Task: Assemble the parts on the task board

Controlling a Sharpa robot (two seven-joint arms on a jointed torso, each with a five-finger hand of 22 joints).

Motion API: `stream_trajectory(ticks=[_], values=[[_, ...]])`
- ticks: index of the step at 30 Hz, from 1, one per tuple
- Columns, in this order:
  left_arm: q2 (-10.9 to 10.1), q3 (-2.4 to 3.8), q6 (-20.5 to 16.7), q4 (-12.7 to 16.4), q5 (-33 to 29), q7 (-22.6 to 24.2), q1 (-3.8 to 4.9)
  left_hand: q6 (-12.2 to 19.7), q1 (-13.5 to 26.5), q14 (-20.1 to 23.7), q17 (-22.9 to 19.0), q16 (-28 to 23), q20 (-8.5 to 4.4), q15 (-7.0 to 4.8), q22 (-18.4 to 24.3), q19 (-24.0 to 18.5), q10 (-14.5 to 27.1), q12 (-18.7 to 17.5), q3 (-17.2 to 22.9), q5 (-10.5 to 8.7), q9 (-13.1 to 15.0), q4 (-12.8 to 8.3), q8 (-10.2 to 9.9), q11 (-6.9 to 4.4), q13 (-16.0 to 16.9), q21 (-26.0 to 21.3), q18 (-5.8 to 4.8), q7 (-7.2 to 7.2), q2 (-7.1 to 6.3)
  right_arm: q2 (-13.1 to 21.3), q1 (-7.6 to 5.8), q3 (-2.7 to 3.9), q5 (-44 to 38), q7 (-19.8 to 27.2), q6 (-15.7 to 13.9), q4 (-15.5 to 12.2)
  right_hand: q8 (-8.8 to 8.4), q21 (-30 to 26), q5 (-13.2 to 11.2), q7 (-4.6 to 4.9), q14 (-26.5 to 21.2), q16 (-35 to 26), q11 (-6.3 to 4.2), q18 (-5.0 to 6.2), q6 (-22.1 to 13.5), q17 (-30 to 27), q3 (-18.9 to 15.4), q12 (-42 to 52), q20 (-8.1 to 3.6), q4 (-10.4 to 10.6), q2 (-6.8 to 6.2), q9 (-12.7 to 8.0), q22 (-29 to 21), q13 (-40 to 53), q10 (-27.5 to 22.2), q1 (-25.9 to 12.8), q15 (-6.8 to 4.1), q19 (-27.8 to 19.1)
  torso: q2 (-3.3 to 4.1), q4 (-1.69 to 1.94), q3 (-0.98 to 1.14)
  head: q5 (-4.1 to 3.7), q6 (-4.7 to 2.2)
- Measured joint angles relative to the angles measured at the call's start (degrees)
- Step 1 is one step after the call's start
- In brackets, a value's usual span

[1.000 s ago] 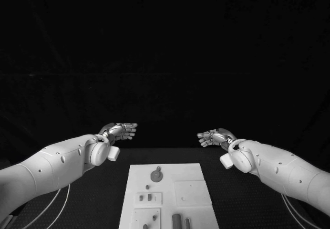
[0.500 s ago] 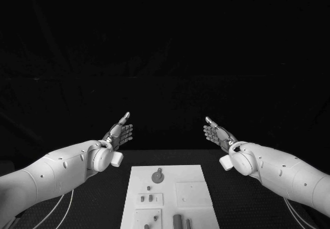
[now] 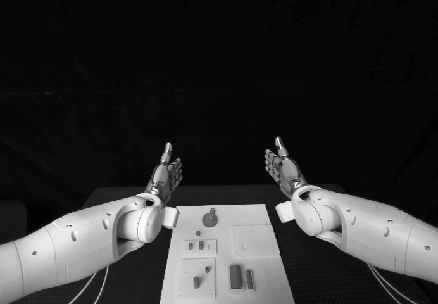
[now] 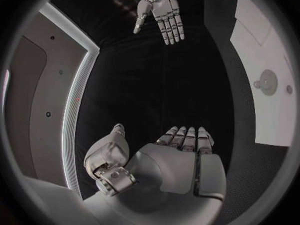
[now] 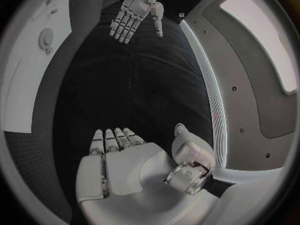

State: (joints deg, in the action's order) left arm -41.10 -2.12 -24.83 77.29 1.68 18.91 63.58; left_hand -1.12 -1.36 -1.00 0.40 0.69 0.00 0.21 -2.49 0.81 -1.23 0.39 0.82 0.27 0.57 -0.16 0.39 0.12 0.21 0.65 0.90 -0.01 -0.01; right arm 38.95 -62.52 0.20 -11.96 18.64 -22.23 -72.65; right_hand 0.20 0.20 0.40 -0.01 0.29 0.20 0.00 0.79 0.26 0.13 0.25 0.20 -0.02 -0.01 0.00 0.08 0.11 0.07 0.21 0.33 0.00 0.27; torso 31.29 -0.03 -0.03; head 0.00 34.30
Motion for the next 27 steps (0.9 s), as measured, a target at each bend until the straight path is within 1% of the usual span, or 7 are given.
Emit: stream_trajectory(ticks=[2,6,9,12,15,19,27], values=[[-0.9,0.52,-2.8,3.1,-0.2,1.4,-0.86,0.8,1.0,0.8,-0.3,-0.5,0.00,-0.20,2.1,-0.6,0.9,0.0,-0.6,0.00,-0.4,0.1,0.0,-0.11,-0.1,-0.4,0.01,0.00,0.02,1.2,0.47,-0.04,1.5,1.3,-2.8,-3.5,0.00,0.0,0.0,0.00,0.0,0.0,0.00,0.00,0.0,0.0,0.0,0.0,0.00,0.0,0.00,0.0,0.0,0.0,0.0,0.0,0.00,0.0,-0.04,0.01,0.02,0.00,0.04],[-2.4,1.42,-8.8,8.5,-0.7,4.4,-2.34,0.8,0.9,0.8,-0.3,-0.5,0.00,-0.20,2.4,-0.6,0.9,0.0,-0.6,0.00,-0.5,0.1,0.0,-0.12,-0.1,-0.4,0.00,0.00,0.03,3.4,1.41,-0.14,4.8,4.1,-9.0,-10.2,0.00,0.0,0.0,0.00,0.0,0.0,0.00,0.01,0.0,-0.1,0.0,0.0,0.00,0.0,0.00,0.0,-0.1,0.0,0.0,0.0,0.02,0.0,-0.09,0.02,0.02,0.00,0.07],[-3.1,1.82,-12.1,10.9,-1.0,6.0,-3.00,0.8,0.9,0.8,-0.3,-0.5,0.00,-0.20,2.4,-0.6,0.9,0.0,-0.6,0.00,-0.5,0.1,0.0,-0.11,-0.2,-0.4,0.00,0.00,0.03,4.5,1.87,-0.17,6.9,5.8,-12.8,-13.7,0.00,0.0,0.0,0.00,0.0,0.0,0.00,0.00,0.0,-0.1,0.0,0.0,0.00,0.0,0.00,0.0,-0.1,0.0,0.0,0.0,0.02,0.0,-0.10,0.03,0.03,0.00,0.08],[-3.5,2.01,-14.6,12.2,-1.2,7.3,-3.36,0.8,0.9,0.8,-0.3,-0.5,0.00,-0.20,2.4,-0.6,0.9,0.0,-0.6,0.00,-0.5,0.1,0.0,-0.11,-0.2,-0.4,0.00,0.00,0.03,5.3,2.16,-0.20,8.5,7.2,-15.9,-15.9,0.00,0.0,0.0,0.00,0.0,0.0,0.00,0.01,0.0,-0.1,0.0,0.0,0.00,0.0,0.00,0.0,-0.1,0.0,0.0,0.0,0.02,0.0,-0.10,0.03,0.03,0.00,0.08],[-3.6,2.03,-16.1,12.5,-1.4,8.1,-3.41,0.8,0.9,0.8,-0.3,-0.5,0.00,-0.20,2.4,-0.6,0.9,0.0,-0.6,0.00,-0.5,0.1,0.0,-0.11,-0.2,-0.4,0.00,0.00,0.03,5.6,2.31,-0.21,9.6,8.1,-17.9,-16.9,0.00,0.0,-0.2,0.00,0.0,0.0,0.00,0.01,0.0,-0.1,0.0,0.0,0.00,0.0,0.00,0.0,-0.1,0.0,0.0,0.0,0.02,0.0,-0.10,0.03,0.03,0.00,0.08],[-3.6,2.05,-17.3,12.5,-1.5,8.8,-3.41,0.8,0.9,0.8,-0.3,-0.5,0.00,-0.20,2.4,-0.6,0.9,0.0,-0.6,0.00,-0.5,0.1,0.0,-0.11,-0.2,-0.4,0.00,0.00,0.03,5.7,2.33,-0.22,10.7,9.0,-19.7,-17.2,0.01,0.0,-0.2,0.01,0.0,0.0,0.00,0.01,0.0,-0.1,0.0,0.0,0.00,0.0,0.00,0.0,-0.1,0.0,0.0,0.0,0.03,0.0,-0.11,0.03,0.03,0.00,0.08],[-3.6,2.05,-18.4,12.5,-1.7,9.5,-3.41,0.8,0.9,0.8,-0.3,-0.5,0.00,-0.20,2.4,-0.6,0.9,0.0,-0.6,0.00,-0.5,0.1,0.0,-0.11,-0.1,-0.4,0.00,0.00,0.03,5.7,2.33,-0.22,11.6,9.8,-21.2,-17.2,0.01,0.0,-0.2,0.01,0.0,0.0,0.00,0.01,0.0,-0.1,0.0,0.0,0.01,0.0,0.00,0.0,0.0,0.0,0.0,0.0,0.03,0.0,-0.11,0.03,0.03,0.00,0.08]])
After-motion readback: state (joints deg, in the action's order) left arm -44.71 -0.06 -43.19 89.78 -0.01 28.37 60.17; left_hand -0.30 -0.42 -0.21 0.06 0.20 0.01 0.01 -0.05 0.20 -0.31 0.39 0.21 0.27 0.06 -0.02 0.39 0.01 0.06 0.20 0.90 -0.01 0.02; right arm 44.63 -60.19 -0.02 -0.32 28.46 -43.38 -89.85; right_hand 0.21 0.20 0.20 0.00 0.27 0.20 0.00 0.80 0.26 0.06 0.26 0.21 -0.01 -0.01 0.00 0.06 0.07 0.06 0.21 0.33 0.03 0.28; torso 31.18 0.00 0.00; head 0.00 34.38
